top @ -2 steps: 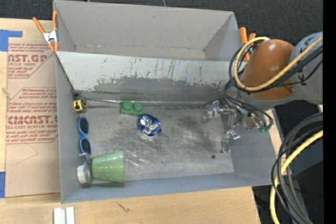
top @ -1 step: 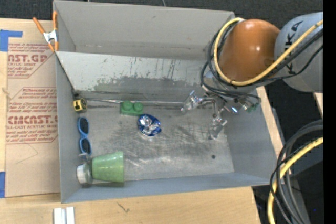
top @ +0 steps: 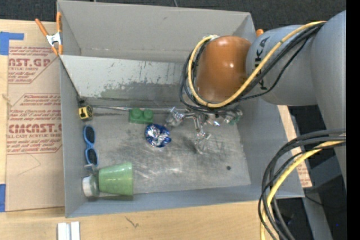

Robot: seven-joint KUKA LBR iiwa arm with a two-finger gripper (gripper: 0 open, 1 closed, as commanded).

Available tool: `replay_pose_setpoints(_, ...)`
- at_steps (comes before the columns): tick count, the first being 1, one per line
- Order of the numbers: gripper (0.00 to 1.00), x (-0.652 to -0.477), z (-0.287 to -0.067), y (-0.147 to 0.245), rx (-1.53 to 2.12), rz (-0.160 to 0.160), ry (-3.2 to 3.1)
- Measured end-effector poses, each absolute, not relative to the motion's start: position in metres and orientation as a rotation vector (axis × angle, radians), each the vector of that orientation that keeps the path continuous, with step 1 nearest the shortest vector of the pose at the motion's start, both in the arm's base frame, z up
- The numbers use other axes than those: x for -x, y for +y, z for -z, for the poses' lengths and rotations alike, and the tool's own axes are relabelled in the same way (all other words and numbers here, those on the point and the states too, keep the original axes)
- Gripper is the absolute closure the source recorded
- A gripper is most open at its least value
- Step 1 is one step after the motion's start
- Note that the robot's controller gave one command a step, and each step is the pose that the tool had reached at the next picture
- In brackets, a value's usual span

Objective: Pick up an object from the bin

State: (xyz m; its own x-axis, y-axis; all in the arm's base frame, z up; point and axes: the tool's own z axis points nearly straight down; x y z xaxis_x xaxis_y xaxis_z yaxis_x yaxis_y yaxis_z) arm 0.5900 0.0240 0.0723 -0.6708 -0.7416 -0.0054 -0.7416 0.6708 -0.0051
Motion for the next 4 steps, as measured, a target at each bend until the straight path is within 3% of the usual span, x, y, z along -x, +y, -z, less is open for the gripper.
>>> replay_pose_setpoints(1,0.00,-0.578,-0.076,0.085,1.022,-0.001,2.964)
replay_pose_setpoints(2,0.00,-0.585,-0.082,0.105,0.723,-0.004,3.055)
replay_pose_setpoints(3,1.00,-0.585,-0.083,0.104,0.724,-0.001,3.056)
replay_pose_setpoints(4,1.00,-0.585,-0.189,0.100,0.709,0.001,3.049)
